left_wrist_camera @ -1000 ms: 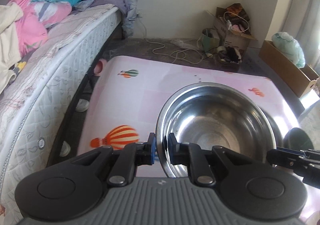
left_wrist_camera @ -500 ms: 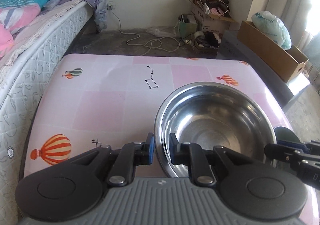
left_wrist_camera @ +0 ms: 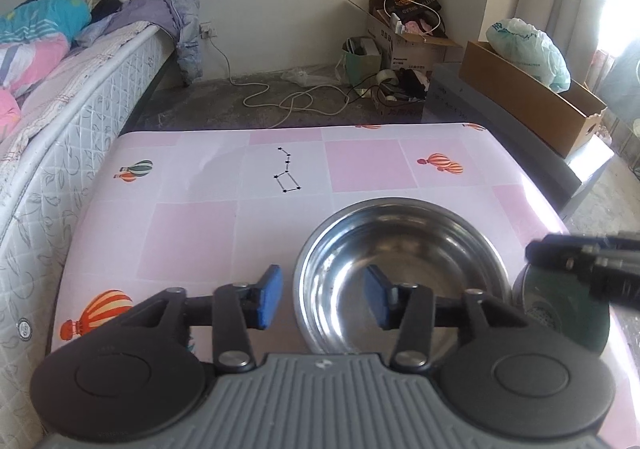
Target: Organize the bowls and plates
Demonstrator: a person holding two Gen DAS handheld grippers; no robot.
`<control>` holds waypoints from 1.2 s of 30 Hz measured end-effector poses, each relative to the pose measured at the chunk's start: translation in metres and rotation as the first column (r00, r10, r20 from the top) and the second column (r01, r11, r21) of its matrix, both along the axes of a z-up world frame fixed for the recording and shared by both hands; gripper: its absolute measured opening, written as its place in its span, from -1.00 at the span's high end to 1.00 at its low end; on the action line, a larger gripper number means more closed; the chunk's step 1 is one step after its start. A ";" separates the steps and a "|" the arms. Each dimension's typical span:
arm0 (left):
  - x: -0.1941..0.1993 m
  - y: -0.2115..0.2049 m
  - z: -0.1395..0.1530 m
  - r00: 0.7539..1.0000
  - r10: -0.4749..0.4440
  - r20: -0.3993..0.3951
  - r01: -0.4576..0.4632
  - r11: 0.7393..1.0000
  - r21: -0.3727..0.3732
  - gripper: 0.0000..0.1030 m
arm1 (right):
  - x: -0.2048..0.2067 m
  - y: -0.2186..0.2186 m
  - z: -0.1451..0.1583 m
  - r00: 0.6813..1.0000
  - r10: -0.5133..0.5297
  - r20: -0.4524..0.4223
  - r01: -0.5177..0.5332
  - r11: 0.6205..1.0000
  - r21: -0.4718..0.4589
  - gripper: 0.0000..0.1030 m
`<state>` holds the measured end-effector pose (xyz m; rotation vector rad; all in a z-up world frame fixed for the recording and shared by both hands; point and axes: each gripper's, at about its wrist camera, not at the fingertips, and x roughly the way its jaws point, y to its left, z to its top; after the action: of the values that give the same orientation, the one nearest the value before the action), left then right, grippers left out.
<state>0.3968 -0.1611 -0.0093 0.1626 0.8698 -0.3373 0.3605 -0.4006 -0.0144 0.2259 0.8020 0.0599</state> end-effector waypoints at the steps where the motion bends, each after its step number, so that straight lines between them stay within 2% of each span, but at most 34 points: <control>1: 0.001 0.001 -0.002 1.000 0.003 -0.008 -0.003 1.000 0.010 -0.04 | 0.002 -0.003 0.001 1.000 -0.006 0.003 0.006 1.000 0.002 0.61; 3: 0.003 0.001 -0.007 0.999 0.017 -0.031 -0.015 0.999 0.037 -0.05 | 0.010 -0.011 0.004 1.000 -0.023 0.003 0.023 1.000 0.013 0.59; 6: 0.008 0.001 -0.016 0.998 0.007 -0.070 -0.003 0.998 0.059 -0.10 | 0.028 -0.021 0.003 0.999 -0.023 -0.032 0.025 0.997 0.069 0.40; 8: 0.010 0.001 -0.023 0.995 0.003 -0.102 0.003 0.998 0.057 -0.15 | 0.041 -0.025 -0.001 0.998 -0.013 -0.062 0.020 0.993 0.116 0.09; 9: 0.011 0.001 -0.026 0.993 0.005 -0.115 0.001 0.998 0.056 -0.15 | 0.047 -0.025 -0.003 0.997 -0.013 -0.073 0.022 0.991 0.135 0.05; 14: 0.011 0.000 -0.036 0.990 0.009 -0.137 -0.002 0.999 0.055 -0.10 | 0.075 -0.021 -0.018 0.990 -0.005 -0.142 0.026 0.989 0.146 0.04; 16: 0.012 0.000 -0.039 0.990 0.028 -0.139 -0.019 0.998 0.064 0.03 | 0.083 -0.017 -0.024 0.986 0.005 -0.168 0.020 0.989 0.148 0.04; 20: 0.016 0.004 -0.045 0.984 0.041 -0.171 -0.038 0.999 0.021 0.07 | 0.090 -0.006 -0.033 0.982 0.032 -0.186 0.002 0.984 0.181 0.04; 21: 0.016 0.005 -0.046 0.984 0.040 -0.174 -0.038 0.999 0.012 0.10 | 0.090 -0.002 -0.034 0.982 0.034 -0.185 -0.003 0.986 0.165 0.03; 23: 0.014 0.005 -0.046 0.986 0.035 -0.164 -0.034 0.999 0.014 0.06 | 0.089 0.004 -0.034 0.982 0.041 -0.183 -0.013 0.988 0.151 0.03; 25: 0.014 0.007 -0.047 0.987 0.048 -0.152 -0.042 0.998 0.038 0.05 | 0.088 0.007 -0.035 0.981 0.053 -0.187 -0.020 0.984 0.177 0.03; 28: 0.017 0.019 -0.048 0.984 0.078 -0.161 -0.074 0.997 0.029 0.05 | 0.089 0.017 -0.035 0.981 0.059 -0.186 -0.024 0.983 0.183 0.03; 33: 0.024 0.046 -0.046 0.979 0.131 -0.157 -0.128 0.991 0.025 0.05 | 0.093 0.031 -0.038 0.979 0.078 -0.188 -0.025 0.963 0.268 0.03; 36: 0.023 0.057 -0.041 0.979 0.143 -0.142 -0.141 0.990 0.028 0.01 | 0.093 0.045 -0.038 0.979 0.102 -0.179 -0.050 0.960 0.274 0.03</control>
<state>0.4199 -0.1043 -0.0500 0.0926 1.0220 -0.2091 0.4535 -0.3560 -0.0529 0.4634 0.9945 0.2235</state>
